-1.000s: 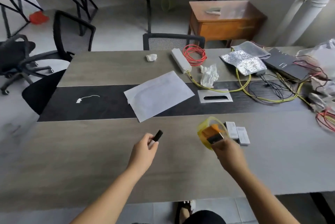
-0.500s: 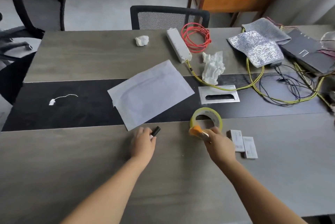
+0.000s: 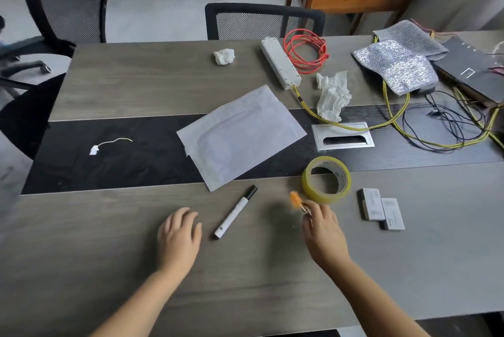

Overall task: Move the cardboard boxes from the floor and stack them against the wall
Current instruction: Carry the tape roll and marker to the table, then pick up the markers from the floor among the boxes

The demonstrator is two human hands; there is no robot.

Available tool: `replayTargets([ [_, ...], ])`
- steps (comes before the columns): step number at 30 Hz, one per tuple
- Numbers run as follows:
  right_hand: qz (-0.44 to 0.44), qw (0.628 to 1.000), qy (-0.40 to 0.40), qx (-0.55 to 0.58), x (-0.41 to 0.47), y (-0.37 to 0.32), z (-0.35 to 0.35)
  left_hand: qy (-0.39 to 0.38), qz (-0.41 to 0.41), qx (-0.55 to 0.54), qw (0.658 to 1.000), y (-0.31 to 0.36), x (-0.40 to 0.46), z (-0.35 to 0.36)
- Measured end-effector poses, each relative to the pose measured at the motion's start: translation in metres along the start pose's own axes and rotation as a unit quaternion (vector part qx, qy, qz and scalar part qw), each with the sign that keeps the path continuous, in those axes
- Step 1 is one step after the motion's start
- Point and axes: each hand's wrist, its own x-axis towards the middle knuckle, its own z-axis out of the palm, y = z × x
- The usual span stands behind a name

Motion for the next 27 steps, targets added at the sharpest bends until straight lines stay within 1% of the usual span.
replayTargets([
  [2,-0.002,0.999,0.000,-0.038,-0.002,0.005,0.014,0.003,0.011,0.032,0.999,-0.021,-0.015,0.005],
  [5,0.004,0.998,0.010,-0.069,-0.003,0.011,0.026,0.007,0.045,0.056,0.997,-0.029,-0.024,0.013],
  [8,-0.006,0.996,0.033,-0.080,-0.002,0.013,0.029,-0.019,0.025,0.061,0.998,-0.024,-0.023,0.013],
  [10,-0.002,0.997,0.031,-0.074,-0.001,0.012,0.026,-0.029,0.025,0.067,0.997,-0.024,-0.023,0.014],
  [11,0.003,0.997,0.026,-0.067,-0.001,0.010,0.023,-0.046,0.021,0.063,0.997,-0.023,-0.022,0.011],
  [13,0.004,0.999,0.005,-0.048,-0.001,0.008,0.016,-0.062,0.022,0.062,0.996,-0.026,-0.019,0.008],
  [15,-0.031,0.999,0.000,-0.016,-0.001,0.002,0.004,-0.079,0.021,0.057,0.995,-0.024,-0.015,-0.003],
  [16,-0.055,0.998,-0.003,0.009,0.000,-0.001,-0.004,-0.074,0.019,0.045,0.996,-0.019,-0.014,-0.010],
  [18,-0.101,0.993,-0.024,0.054,0.002,-0.011,-0.019,-0.037,-0.006,-0.009,0.999,-0.007,-0.018,-0.021],
  [20,-0.152,0.983,-0.057,0.088,0.003,-0.018,-0.033,-0.016,-0.056,-0.108,0.992,0.007,-0.034,-0.030],
  [21,-0.182,0.975,-0.074,0.102,0.003,-0.021,-0.039,0.013,-0.069,-0.147,0.987,0.017,-0.047,-0.036],
  [22,-0.211,0.966,-0.091,0.114,0.002,-0.023,-0.044,0.052,-0.076,-0.178,0.980,0.027,-0.062,-0.041],
  [24,-0.267,0.944,-0.137,0.137,-0.003,-0.024,-0.051,0.095,-0.097,-0.240,0.961,0.048,-0.100,-0.048],
  [27,-0.327,0.904,-0.233,0.147,-0.022,-0.019,-0.056,0.144,-0.164,-0.322,0.921,0.078,-0.169,-0.048],
])
